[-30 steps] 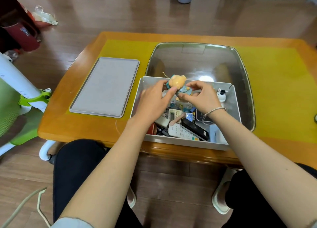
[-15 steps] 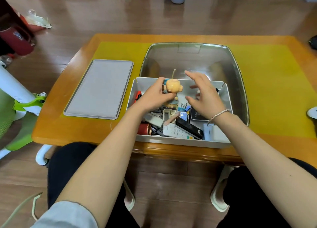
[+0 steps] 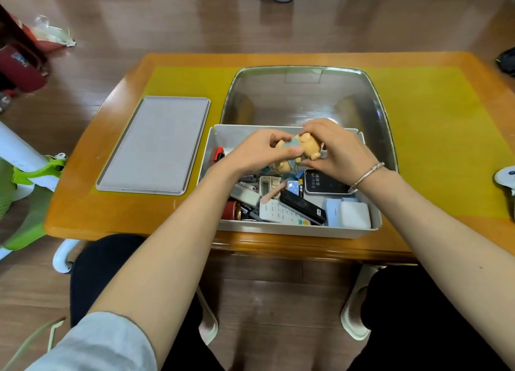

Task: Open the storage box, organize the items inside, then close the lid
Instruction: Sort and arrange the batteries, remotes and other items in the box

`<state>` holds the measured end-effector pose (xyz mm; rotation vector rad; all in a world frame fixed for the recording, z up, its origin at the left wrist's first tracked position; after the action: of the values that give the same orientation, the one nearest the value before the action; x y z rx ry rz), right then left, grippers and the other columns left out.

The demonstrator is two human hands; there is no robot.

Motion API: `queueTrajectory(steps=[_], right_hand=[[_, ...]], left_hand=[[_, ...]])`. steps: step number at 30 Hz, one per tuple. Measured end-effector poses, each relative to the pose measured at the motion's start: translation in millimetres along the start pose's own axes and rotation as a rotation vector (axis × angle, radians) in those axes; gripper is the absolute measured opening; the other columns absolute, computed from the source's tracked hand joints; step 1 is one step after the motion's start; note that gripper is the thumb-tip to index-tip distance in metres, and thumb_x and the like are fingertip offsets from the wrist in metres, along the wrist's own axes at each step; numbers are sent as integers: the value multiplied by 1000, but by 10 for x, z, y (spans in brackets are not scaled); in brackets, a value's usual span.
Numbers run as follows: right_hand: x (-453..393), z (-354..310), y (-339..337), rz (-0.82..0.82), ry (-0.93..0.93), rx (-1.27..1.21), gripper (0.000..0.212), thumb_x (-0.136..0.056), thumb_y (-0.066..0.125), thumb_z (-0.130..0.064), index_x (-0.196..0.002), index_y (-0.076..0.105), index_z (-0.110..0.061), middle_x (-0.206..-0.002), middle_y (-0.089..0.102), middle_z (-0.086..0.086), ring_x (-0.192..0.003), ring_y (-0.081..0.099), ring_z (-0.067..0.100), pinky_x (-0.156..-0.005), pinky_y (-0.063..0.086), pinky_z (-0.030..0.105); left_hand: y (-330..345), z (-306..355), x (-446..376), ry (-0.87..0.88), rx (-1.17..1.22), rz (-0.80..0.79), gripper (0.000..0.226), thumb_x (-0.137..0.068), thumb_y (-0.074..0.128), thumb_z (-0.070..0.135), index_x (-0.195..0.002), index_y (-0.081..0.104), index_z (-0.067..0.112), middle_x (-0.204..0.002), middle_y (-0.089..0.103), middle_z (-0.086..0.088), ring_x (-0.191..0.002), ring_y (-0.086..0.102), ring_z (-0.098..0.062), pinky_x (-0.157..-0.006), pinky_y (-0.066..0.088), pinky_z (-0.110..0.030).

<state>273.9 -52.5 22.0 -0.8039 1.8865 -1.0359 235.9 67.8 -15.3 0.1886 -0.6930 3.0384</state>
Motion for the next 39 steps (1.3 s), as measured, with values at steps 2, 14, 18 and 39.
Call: queueTrajectory(steps=[2,14,18,39], right_hand=[[39,155,-73,87,100,0,52,-68,82,-25,-109,57,-7,-115,58,9,-108,55,25,-87,43,30],[252,651,-110,290,466,-151,54,-63,85,-32,-106,58,-13,-104,60,2,-91,52,13,-77,35,15],[262,682,-111,306,492,-169,53,-62,84,-35,-105,59,-15,-102,60,0,-88,48,6,-73,31,11],[243,676,-75,214,516,-57,49,-58,83,-46,-92,59,-20,-88,64,1,-79,57,18,-66,46,30]], left_hand=[[-58,-30,-47,-1,8,70,50,-91,61,41,-133,53,16,-114,66,-5,-97,61,-5,-85,49,-20],[529,-270,-333,139,-977,-195,38,-99,47,37,-135,49,26,-129,56,-3,-117,50,-24,-92,36,-37],[516,-331,-383,77,-1026,-153,29,-95,52,43,-114,57,21,-111,64,-2,-106,57,-25,-81,32,-33],[185,-472,-205,89,-1283,-203,38,-97,47,15,-134,48,23,-138,45,-7,-125,42,-28,-97,38,-43]])
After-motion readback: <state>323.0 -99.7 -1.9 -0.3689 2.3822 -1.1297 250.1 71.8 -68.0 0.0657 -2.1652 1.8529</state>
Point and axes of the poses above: each hand's wrist, its own x-axis away from the middle knuckle, its own y-axis out of the palm, z = x × y, the point moved 8 cm from there along -x, towards the middle knuckle
